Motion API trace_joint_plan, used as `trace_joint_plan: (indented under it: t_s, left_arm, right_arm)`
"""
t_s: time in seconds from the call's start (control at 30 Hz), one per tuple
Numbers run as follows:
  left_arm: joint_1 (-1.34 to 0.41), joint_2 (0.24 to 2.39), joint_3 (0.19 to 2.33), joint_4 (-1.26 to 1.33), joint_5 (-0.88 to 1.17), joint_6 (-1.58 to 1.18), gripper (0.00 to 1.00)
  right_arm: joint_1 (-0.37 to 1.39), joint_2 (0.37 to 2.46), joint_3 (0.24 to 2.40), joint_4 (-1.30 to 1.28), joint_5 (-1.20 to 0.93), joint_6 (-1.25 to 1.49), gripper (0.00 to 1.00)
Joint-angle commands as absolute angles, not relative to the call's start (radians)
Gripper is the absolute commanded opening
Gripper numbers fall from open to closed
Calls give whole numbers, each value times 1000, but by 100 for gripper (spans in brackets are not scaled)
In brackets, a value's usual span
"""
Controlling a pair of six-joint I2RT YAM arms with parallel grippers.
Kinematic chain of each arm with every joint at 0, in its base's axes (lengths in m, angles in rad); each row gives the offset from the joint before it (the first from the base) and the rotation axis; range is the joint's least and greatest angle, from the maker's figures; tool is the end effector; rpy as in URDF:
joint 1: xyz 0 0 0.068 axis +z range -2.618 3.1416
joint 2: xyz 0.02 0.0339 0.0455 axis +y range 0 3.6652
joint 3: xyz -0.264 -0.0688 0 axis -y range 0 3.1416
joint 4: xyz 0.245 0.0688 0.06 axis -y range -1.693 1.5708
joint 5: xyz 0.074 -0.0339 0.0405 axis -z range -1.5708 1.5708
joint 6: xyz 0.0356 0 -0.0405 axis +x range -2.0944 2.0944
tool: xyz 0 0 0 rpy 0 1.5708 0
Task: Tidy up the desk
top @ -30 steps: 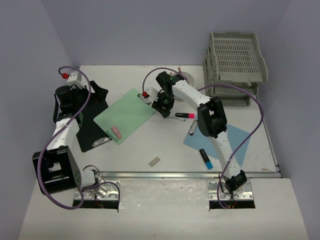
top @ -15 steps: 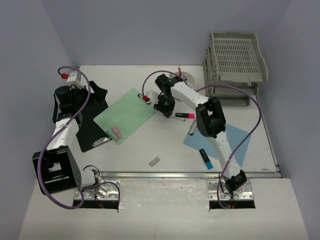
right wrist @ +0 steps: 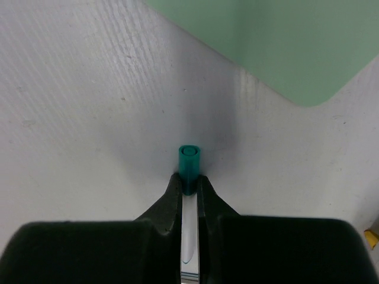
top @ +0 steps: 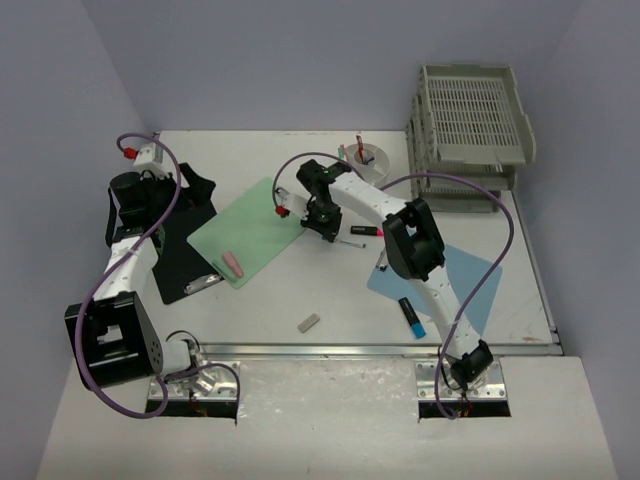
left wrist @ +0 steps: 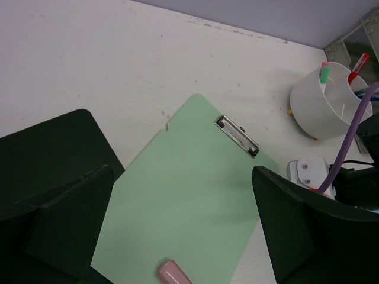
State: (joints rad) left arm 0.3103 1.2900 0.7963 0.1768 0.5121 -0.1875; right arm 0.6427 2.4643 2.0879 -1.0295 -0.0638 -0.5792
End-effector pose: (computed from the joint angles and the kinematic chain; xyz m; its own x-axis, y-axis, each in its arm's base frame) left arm 0.2823 0.0722 0.2712 -0.3246 -0.2747 -0.9051 0.1188 0.9375 -0.3271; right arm 0.3938 0.2977 0.1366 -0.3289 -0.9286 -0.1718 -0.9398 0.3397 -0.0372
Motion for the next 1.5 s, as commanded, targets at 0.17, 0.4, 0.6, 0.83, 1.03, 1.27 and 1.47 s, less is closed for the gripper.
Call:
trace_joint_plan:
  t_s: [0.17, 0.4, 0.6, 0.83, 1.03, 1.27, 1.47]
  left_arm:
    - [324, 1236, 822, 195, 547, -184, 100]
    - [324, 1230, 818, 228, 537, -219, 100]
    - [324, 1247, 815, 252, 546, -244, 100]
    - [325, 1263, 819, 260, 543, -241, 100]
    - [324, 1272, 816, 263, 539, -242, 100]
    - [324, 1278, 814, 258, 531, -235, 100]
    - [325, 1278, 821, 245, 523, -222, 100]
  right_arm:
    - [616, 2123, 1977, -657, -206, -333, 0]
    - [479, 1905, 1709, 36, -211, -40, 0]
    - [449, 1883, 1475, 493, 71, 19, 0]
    - [448, 1949, 1415, 729, 197, 37, 0]
    - [448, 1988, 1360, 866, 194, -5, 0]
    - [448, 2049, 1348, 940, 196, -75, 0]
    - [448, 2081, 1349, 923, 207, -67, 0]
